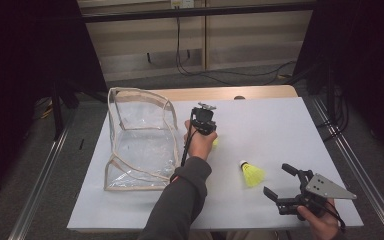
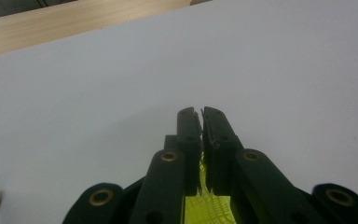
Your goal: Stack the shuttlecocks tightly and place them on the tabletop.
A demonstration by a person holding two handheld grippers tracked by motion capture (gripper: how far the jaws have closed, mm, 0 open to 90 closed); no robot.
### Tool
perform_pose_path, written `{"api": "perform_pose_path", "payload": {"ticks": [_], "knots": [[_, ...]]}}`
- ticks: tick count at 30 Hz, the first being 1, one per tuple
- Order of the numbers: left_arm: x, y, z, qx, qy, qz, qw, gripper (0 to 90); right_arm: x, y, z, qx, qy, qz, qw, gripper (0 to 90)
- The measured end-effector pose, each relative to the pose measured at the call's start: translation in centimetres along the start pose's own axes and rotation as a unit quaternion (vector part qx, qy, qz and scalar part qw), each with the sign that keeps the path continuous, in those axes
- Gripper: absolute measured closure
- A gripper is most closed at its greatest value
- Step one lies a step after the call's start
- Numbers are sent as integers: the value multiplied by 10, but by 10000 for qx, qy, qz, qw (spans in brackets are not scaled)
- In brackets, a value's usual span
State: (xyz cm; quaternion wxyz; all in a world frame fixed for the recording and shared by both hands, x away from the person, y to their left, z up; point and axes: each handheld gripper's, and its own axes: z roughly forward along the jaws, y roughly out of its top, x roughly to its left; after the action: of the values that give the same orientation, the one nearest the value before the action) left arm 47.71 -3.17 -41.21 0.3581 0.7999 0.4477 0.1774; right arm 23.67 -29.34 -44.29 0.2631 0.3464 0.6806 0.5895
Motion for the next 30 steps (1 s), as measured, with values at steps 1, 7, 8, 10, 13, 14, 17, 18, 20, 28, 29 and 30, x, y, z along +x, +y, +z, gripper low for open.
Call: {"api": "perform_pose_path", "payload": {"ticks": [1, 7, 8, 10, 13, 14, 17, 18, 20, 28, 29, 30], "knots": [[0, 0, 0, 5, 19, -8, 10000, 850, 0, 0, 0, 0, -3, -1, 10000, 23], [1, -2, 2, 57, 78, -18, 10000, 849, 0, 0, 0, 11, -3, 14, 10000, 24], [2, -2, 2, 65, 73, -49, 9999, 849, 0, 0, 0, 1, -5, -1, 10000, 23], [2, -2, 2, 68, 87, -60, 9999, 849, 0, 0, 0, 8, -2, 17, 10000, 24], [2, -1, 2, 58, 77, -59, 9999, 839, 0, 0, 0, -2, -1, 3, 10000, 24], [2, -1, 2, 45, 79, -71, 9999, 833, 0, 0, 0, -6, 3, 3, 10000, 23], [2, -1, 2, 33, 101, -61, 9999, 816, 0, 0, 0, 7, 4, 24, 10000, 23], [2, -1, 1, 23, 114, -49, 9999, 812, 0, 0, 0, 9, 3, 27, 10000, 24], [2, -1, 1, 13, 125, -64, 9999, 802, 0, 0, 0, -6, 8, 3, 10000, 23], [2, -1, 0, 9, 151, -27, 9999, 789, 0, 0, 0, 9, 2, 25, 10000, 23], [1, -1, 0, -5, 140, -31, 9999, 788, 0, 0, 0, 9, 1, 25, 10000, 23], [1, -1, 0, -6, 146, -19, 9999, 784, 0, 0, 0, 8, 1, 23, 10000, 23]]}}
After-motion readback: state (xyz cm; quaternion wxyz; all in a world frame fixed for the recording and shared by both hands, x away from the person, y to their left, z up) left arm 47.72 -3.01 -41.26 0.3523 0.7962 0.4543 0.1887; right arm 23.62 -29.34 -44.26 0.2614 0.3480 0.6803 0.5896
